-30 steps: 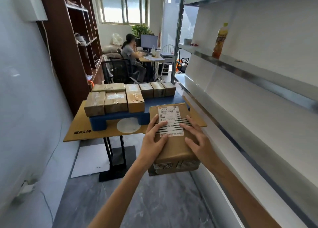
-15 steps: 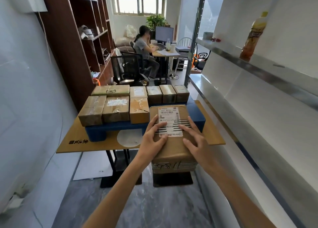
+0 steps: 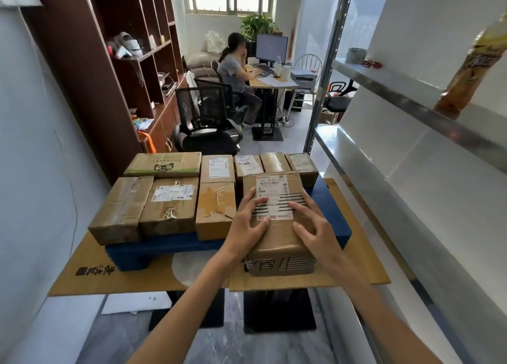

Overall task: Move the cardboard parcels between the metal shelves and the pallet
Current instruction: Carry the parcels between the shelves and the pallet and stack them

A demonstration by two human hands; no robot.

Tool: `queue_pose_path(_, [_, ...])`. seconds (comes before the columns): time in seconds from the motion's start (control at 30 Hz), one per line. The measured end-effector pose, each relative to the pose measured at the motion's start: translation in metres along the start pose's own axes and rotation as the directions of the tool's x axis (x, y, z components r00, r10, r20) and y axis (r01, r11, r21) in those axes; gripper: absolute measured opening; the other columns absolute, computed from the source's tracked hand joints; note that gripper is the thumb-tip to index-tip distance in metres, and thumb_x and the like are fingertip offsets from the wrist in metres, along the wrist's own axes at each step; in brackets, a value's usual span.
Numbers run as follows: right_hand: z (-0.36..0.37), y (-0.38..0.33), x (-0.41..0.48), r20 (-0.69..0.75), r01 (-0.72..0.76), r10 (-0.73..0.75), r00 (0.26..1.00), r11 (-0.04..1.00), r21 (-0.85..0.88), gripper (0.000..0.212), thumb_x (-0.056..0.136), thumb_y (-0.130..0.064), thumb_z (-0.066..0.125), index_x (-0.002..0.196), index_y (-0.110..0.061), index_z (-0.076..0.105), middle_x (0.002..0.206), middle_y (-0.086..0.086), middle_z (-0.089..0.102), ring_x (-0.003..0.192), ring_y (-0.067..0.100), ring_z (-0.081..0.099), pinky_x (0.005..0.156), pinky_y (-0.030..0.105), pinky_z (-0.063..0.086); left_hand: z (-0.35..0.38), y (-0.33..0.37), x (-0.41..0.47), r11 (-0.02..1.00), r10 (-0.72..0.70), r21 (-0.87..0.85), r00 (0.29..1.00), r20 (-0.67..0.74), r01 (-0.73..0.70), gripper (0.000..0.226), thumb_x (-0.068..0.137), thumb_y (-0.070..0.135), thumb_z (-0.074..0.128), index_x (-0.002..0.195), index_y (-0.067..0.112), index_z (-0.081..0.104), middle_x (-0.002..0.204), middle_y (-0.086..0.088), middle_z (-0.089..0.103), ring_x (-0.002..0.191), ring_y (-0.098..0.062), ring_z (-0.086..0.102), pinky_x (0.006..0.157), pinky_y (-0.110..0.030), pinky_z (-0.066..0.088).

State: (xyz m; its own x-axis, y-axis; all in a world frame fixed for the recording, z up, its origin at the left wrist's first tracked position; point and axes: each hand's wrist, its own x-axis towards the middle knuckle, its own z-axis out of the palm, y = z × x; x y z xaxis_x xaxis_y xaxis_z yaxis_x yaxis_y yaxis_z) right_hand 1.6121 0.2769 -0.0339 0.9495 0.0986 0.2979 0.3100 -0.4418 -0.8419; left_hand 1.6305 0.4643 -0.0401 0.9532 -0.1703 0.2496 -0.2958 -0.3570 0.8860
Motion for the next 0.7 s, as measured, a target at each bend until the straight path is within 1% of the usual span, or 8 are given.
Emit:
queue_pose_path(0.13, [0.0,0.028,0.034,0.023,-0.015,0.016,1.0,1.0,-0.023,0.046,0.086,-0.008,0.064,0.128,-0.026,0.053,0.154,-0.01,0.025,0.139,0.01,0.028,0.105,0.021,0.036,0.014,-0.023,0.033,0.999,-0.046,0.025,0.999,0.01,0.045,0.045,0.094,0.023,0.059,0.136,0.022,0.046,0.158,0.011,0.016,0.143,-0.009,0.02,0.115,-0.034,0.03])
queue_pose_path(0.27, [0.012,0.063,0.067,0.053,-0.08,0.081,0.995,0.997,-0.018,0.047,0.085,-0.009,0.066,0.128,-0.025,0.055,0.154,-0.01,0.024,0.14,0.009,0.026,0.107,0.026,0.035,0.023,-0.051,0.063,0.991,-0.109,0.079,0.994,0.011,0.108,0.044,0.095,0.021,0.057,0.136,0.022,0.043,0.158,0.006,0.016,0.144,-0.012,0.018,0.117,-0.035,0.027])
queue_pose_path(0.37, [0.026,0.087,0.082,0.07,-0.107,0.106,0.992,0.994,0.008,0.045,0.085,-0.009,0.067,0.124,-0.028,0.055,0.154,-0.009,0.024,0.138,0.006,0.025,0.103,0.011,0.032,0.03,-0.075,0.081,0.979,-0.155,0.134,0.988,-0.015,0.156,0.046,0.094,0.018,0.057,0.137,0.021,0.042,0.158,0.005,0.018,0.145,-0.014,0.019,0.118,-0.041,0.025])
queue_pose_path(0.4, [0.029,0.095,0.086,0.073,-0.122,0.12,0.99,0.992,0.02,0.045,0.084,-0.009,0.067,0.123,-0.029,0.055,0.153,-0.008,0.025,0.137,0.005,0.025,0.105,0.015,0.032,0.032,-0.083,0.087,0.971,-0.176,0.158,0.984,-0.02,0.177,0.047,0.094,0.017,0.057,0.138,0.022,0.041,0.158,0.004,0.018,0.146,-0.015,0.017,0.119,-0.041,0.023])
queue_pose_path(0.47, [0.035,0.111,0.096,0.076,-0.173,0.169,0.983,0.984,0.041,0.045,0.084,-0.01,0.068,0.122,-0.031,0.055,0.152,-0.005,0.027,0.135,0.007,0.027,0.111,0.033,0.033,0.038,-0.095,0.099,0.955,-0.221,0.199,0.975,-0.019,0.22,0.05,0.094,0.016,0.056,0.14,0.024,0.038,0.159,0.003,0.015,0.148,-0.018,0.009,0.12,-0.042,0.017])
queue_pose_path(0.53, [0.041,0.126,0.103,0.082,-0.221,0.216,0.973,0.974,0.058,0.045,0.084,-0.011,0.068,0.12,-0.034,0.054,0.15,-0.005,0.028,0.134,0.009,0.029,0.111,0.043,0.035,0.042,-0.103,0.107,0.938,-0.249,0.249,0.968,0.003,0.241,0.052,0.096,0.017,0.053,0.143,0.026,0.034,0.161,0.004,0.01,0.149,-0.018,-0.001,0.12,-0.039,0.009])
queue_pose_path(0.6, [0.048,0.138,0.106,0.089,-0.233,0.227,0.97,0.97,0.063,0.045,0.084,-0.012,0.068,0.121,-0.034,0.055,0.148,-0.006,0.029,0.133,0.009,0.03,0.109,0.046,0.037,0.044,-0.112,0.113,0.921,-0.266,0.3,0.964,0.014,0.25,0.053,0.097,0.017,0.05,0.145,0.025,0.031,0.161,0.004,0.008,0.149,-0.015,-0.004,0.118,-0.034,0.006])
queue_pose_path(0.7, [0.056,0.15,0.11,0.092,-0.203,0.196,0.976,0.976,0.074,0.046,0.085,-0.012,0.067,0.125,-0.031,0.054,0.147,-0.008,0.03,0.134,0.008,0.031,0.108,0.043,0.039,0.038,-0.123,0.118,0.893,-0.255,0.372,0.966,-0.045,0.253,0.049,0.097,0.016,0.048,0.144,0.023,0.036,0.159,0.005,0.017,0.148,-0.012,0.007,0.12,-0.035,0.012])
